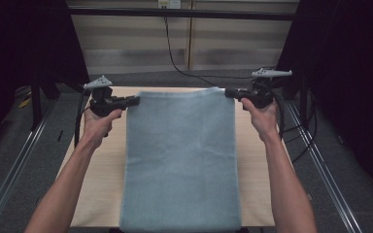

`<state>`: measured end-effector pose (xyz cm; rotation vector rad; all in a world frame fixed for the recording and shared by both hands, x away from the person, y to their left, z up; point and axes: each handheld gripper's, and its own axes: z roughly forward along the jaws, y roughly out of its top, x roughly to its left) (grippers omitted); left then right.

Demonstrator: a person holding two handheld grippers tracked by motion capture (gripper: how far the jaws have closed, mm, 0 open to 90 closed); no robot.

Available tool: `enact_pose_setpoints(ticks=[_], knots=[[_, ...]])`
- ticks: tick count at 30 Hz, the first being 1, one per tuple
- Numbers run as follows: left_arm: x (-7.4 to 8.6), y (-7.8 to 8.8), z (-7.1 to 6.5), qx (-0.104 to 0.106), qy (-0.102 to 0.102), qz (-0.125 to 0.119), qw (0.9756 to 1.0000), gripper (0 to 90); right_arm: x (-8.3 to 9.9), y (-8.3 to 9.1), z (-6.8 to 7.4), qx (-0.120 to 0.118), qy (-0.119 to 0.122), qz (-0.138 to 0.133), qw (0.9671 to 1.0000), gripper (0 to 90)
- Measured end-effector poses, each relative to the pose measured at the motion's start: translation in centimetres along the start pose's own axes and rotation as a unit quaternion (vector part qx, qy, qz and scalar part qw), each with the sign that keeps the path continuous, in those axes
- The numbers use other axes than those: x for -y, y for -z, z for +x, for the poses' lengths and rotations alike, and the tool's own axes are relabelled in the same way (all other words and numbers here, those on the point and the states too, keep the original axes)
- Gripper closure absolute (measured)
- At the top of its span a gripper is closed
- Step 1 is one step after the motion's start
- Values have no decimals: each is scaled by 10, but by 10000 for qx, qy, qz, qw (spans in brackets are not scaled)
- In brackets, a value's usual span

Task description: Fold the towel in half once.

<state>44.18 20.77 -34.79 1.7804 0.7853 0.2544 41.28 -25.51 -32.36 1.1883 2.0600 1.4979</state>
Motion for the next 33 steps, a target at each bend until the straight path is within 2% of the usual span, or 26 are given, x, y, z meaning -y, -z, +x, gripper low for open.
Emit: enact_pose_setpoints(ticks=[1,3,5,6,7,9,10,14,15,17,19,21,23,24,26,28,29,30,31,32,33], knots=[[-6,0,0,-16,-17,-37,10000,852,-5,2,-1,30,-16,-42,10000,880],[-15,0,-2,42,117,-186,9998,852,-17,6,-3,61,3,-193,9998,880],[-15,-2,-12,171,31,-188,9997,852,-21,9,0,-51,1,-357,9994,880],[-11,-3,-16,171,-46,-129,9998,852,-18,10,2,-97,-13,-380,9992,880],[-5,-4,-20,176,-140,-33,9997,852,-14,10,6,-107,21,-349,9993,880],[3,-2,-23,166,-136,14,9998,852,-1,12,13,-151,79,-269,9995,880],[8,3,-26,233,-144,-40,9996,852,5,14,16,-183,101,-266,9994,880],[26,25,-40,272,-279,15,9992,852,28,30,27,-251,88,-128,9996,881],[32,31,-42,264,-226,8,9994,852,34,37,30,-236,110,-85,9996,881],[43,43,-49,331,-250,-41,9991,851,42,48,38,-267,168,-36,9995,881],[52,53,-55,416,-194,-82,9989,852,50,60,46,-359,158,-62,9992,881],[59,62,-62,416,-323,-60,9986,851,56,68,54,-324,249,11,9992,881],[68,73,-71,571,-297,-89,9979,851,64,77,66,-416,305,34,9987,881],[75,80,-76,618,-254,-123,9977,851,68,82,72,-387,375,50,9985,880],[87,89,-84,704,-190,-152,9972,851,77,92,82,-488,350,29,9982,880],[100,94,-92,765,-99,-95,9970,851,87,98,89,-568,283,-3,9980,880],[105,95,-95,788,-116,-27,9968,851,96,100,93,-667,210,17,9976,880],[114,96,-101,706,-193,143,9972,851,101,101,95,-658,212,51,9976,881],[120,96,-104,755,-179,199,9968,851,112,101,99,-651,179,170,9976,881],[131,94,-106,910,-62,303,9954,850,120,100,101,-684,151,242,9972,880],[139,93,-108,896,-35,434,9950,850,133,97,106,-691,128,433,9966,880]])
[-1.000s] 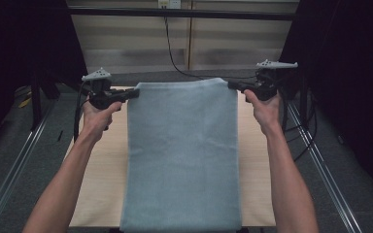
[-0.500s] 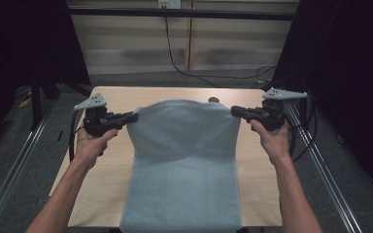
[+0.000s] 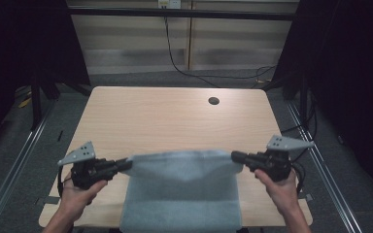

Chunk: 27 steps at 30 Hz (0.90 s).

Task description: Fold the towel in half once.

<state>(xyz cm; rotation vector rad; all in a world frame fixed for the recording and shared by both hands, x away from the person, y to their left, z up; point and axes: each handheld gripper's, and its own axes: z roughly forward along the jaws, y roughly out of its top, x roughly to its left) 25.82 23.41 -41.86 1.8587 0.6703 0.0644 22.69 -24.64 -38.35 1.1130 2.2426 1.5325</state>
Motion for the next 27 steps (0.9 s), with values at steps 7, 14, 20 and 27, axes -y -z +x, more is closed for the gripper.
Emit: enact_pose_setpoints(ticks=[7,14,20,27], knots=[[53,-24,4,5,314,1004,9945,849,75,-32,12,-23,-342,1140,9929,880],[72,-39,9,-96,374,1453,9886,843,99,-50,5,39,-459,1673,9848,880],[68,-51,27,-215,496,1306,9900,847,95,-60,-5,149,-384,1617,9860,882],[49,-74,62,-512,457,1209,9903,848,72,-86,-31,524,-257,1676,9841,882]])
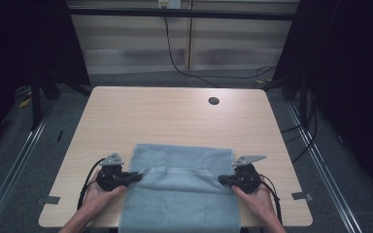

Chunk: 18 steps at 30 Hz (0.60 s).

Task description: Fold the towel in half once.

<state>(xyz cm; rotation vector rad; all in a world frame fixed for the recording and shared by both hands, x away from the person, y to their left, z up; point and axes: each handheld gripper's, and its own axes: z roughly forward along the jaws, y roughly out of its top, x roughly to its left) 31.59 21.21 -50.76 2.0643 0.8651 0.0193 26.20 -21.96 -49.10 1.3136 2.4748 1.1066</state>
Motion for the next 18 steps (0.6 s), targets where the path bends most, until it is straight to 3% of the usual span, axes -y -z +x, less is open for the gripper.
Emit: enact_pose_setpoints(ticks=[3,6,9,13,16,18], knots=[[-10,-8,16,8,211,-58,9998,849,-14,-10,-12,134,-21,-10,9999,882],[-20,-15,22,-325,95,-91,9994,849,-28,-19,-22,243,-4,3,9997,881],[-28,-20,29,-445,54,-100,9989,849,-41,-27,-29,438,68,49,9990,881],[-32,-25,40,-471,244,-264,9982,849,-55,-39,-45,467,-118,-70,9988,881],[-39,-28,45,-610,144,-183,9979,849,-63,-47,-54,452,-235,-167,9986,881],[-43,-31,50,-620,225,-195,9976,849,-69,-51,-59,464,-277,-163,9984,882]])
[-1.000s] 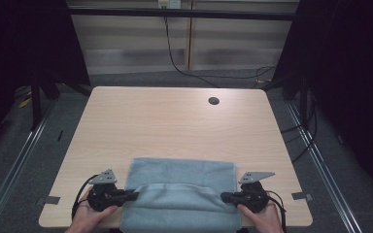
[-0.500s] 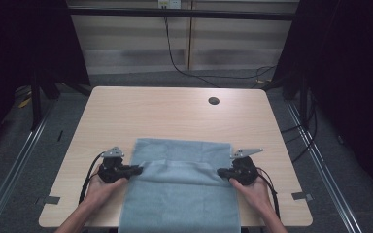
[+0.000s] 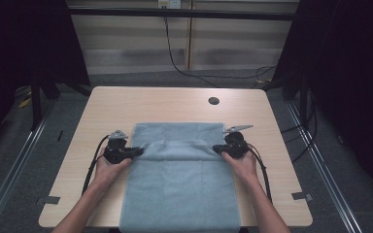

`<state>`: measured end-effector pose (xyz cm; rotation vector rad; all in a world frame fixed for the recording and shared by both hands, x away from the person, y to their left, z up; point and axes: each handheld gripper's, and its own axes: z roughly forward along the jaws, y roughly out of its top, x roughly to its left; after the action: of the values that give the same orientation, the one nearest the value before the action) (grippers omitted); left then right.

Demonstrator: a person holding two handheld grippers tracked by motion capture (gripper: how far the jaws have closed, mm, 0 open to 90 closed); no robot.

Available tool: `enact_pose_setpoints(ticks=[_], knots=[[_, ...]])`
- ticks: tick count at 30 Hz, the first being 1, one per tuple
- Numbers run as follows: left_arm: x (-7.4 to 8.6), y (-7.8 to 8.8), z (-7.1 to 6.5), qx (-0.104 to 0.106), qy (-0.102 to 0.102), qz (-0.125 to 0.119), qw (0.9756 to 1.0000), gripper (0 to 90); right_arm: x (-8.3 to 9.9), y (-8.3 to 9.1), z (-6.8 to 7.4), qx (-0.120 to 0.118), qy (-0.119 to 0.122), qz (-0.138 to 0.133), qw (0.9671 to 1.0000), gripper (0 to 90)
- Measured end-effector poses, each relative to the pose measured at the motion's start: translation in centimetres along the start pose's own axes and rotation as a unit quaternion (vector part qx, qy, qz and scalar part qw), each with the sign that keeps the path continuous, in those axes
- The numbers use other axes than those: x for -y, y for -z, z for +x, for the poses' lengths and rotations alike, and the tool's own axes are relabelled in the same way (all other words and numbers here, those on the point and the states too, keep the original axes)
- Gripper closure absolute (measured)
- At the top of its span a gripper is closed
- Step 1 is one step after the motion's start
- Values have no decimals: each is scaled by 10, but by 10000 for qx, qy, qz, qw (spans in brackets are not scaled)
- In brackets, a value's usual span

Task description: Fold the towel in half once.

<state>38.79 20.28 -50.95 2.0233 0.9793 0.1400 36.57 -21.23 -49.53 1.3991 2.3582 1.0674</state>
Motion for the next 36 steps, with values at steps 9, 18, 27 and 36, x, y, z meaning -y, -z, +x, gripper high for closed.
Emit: enact_pose_setpoints(ticks=[9,18,27,36], knots=[[-18,-14,20,-99,170,-18,9998,848,-16,-16,-14,144,-184,-163,9996,882],[-29,-27,35,-377,509,-243,9977,849,-34,-29,-21,460,-216,-156,9986,882],[-33,-29,41,-265,732,-276,9966,851,-36,-32,-27,430,-441,-300,9977,884],[-65,9,39,-101,627,-744,9952,851,-48,-1,-37,-79,-675,-820,9943,885]])
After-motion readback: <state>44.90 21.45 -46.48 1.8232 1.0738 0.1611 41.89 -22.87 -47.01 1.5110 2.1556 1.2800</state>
